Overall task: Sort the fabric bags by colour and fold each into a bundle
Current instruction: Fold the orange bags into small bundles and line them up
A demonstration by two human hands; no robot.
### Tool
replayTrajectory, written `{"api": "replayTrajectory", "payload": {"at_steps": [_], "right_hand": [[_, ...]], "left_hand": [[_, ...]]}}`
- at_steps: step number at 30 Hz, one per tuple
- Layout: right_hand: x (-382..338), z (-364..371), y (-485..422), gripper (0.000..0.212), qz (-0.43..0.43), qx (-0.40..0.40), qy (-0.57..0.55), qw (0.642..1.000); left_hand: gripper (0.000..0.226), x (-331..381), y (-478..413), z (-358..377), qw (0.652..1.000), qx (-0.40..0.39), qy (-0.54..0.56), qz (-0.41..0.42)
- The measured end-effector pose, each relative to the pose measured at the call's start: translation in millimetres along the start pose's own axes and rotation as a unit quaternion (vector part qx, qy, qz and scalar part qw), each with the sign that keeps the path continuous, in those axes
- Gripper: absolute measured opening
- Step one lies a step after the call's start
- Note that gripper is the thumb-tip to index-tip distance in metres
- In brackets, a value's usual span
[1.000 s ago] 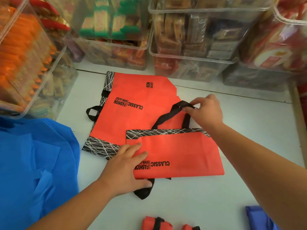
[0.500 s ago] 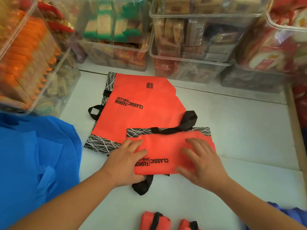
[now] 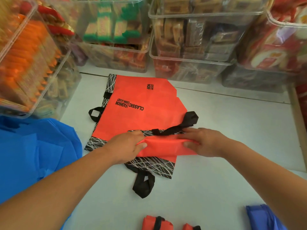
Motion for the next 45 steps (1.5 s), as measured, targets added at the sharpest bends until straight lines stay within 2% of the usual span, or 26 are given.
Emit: {"api": "replayTrajectory", "payload": {"at_steps": [3,4,7,8,10,13,16,17,19,20,21,23,26,32,35,37,40,42,45], "right_hand": [[2.5,-2.3,-16.2,0.044,0.029,0.036,-0.023,0.999],[6.8,-10.9,-18.4,0.042,0.04,0.103,-0.057,0.992],[28.3,-31.8,-11.4,0.045,0.076,0.316,-0.104,0.94],[34.1,-31.9,-10.5,0.046,0.076,0.357,-0.097,0.926],[39.4,-24.4,-14.4,0.039,0.064,0.383,-0.084,0.918],[49.9,-16.8,-21.8,0.036,0.072,0.396,-0.101,0.91],[61.2,-16.5,-29.4,0.043,0.104,0.385,-0.174,0.9],[63.8,-16.2,-30.1,0.046,0.11,0.383,-0.192,0.897],[61.4,-15.7,-28.7,0.042,0.096,0.396,-0.178,0.896],[58.7,-14.1,-28.2,0.039,0.09,0.399,-0.159,0.899],[57.7,-12.8,-28.9,0.036,0.093,0.397,-0.146,0.901],[59.3,-11.9,-32.3,0.034,0.106,0.386,-0.146,0.905],[55.8,-14.1,-29.2,0.036,0.109,0.372,-0.127,0.913],[19.1,7.6,-15.6,0.078,0.155,0.328,-0.075,0.929],[19.9,16.0,-30.8,0.083,0.177,0.273,-0.094,0.941],[24.5,20.4,-40.6,0.087,0.189,0.25,-0.063,0.947],[24.7,27.2,-48.5,0.091,0.198,0.232,-0.018,0.952],[22.4,27.8,-48.9,0.091,0.2,0.232,-0.014,0.952],[24.9,26.0,-49.7,0.092,0.198,0.234,-0.014,0.952]], "left_hand": [[0.029,-4.2,-11.1,-4.0,1.0,0.02,-0.007,-0.003],[0.028,-8.9,-13.2,-6.3,0.999,0.047,0.0,-0.01],[0.023,-23.6,-17.4,-11.8,0.99,0.131,0.024,-0.038],[0.022,-27.4,-19.2,-11.0,0.987,0.148,0.028,-0.048],[0.019,-32.0,-22.8,-8.1,0.982,0.179,0.035,-0.053],[0.018,-34.0,-25.4,-6.8,0.974,0.221,0.005,-0.05],[0.036,-31.3,-24.4,-12.7,0.96,0.247,-0.109,-0.077],[0.043,-20.6,-29.6,-12.5,0.96,0.236,-0.149,-0.037],[0.059,8.5,-39.8,-2.6,0.954,0.199,-0.196,0.106],[0.06,16.7,-41.5,3.6,0.952,0.179,-0.19,0.16],[0.057,18.2,-42.8,9.2,0.956,0.159,-0.168,0.181],[0.056,10.5,-44.7,19.8,0.973,0.115,-0.132,0.153],[0.07,1.6,-45.6,30.4,0.981,0.067,-0.152,0.104],[0.077,-0.9,-50.9,30.1,0.982,0.064,-0.16,0.077],[0.083,-1.8,-50.6,29.0,0.983,0.073,-0.159,0.054],[0.091,-3.7,-51.6,26.8,0.982,0.089,-0.162,0.032],[0.102,-4.9,-48.1,29.6,0.981,0.071,-0.163,0.07],[0.097,-6.0,-39.9,33.4,0.978,0.035,-0.163,0.127],[0.089,-12.2,-33.1,34.7,0.979,0.015,-0.148,0.141]]}}
Point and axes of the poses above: each hand's wrist, its own y-axis away from the middle knuckle, its own z-axis out of the palm, x = y × z, the point moved 10 cm from there along -y, towards the middle knuckle, and after that the axes turned 12 degrees about z, right-handed, at the moved point
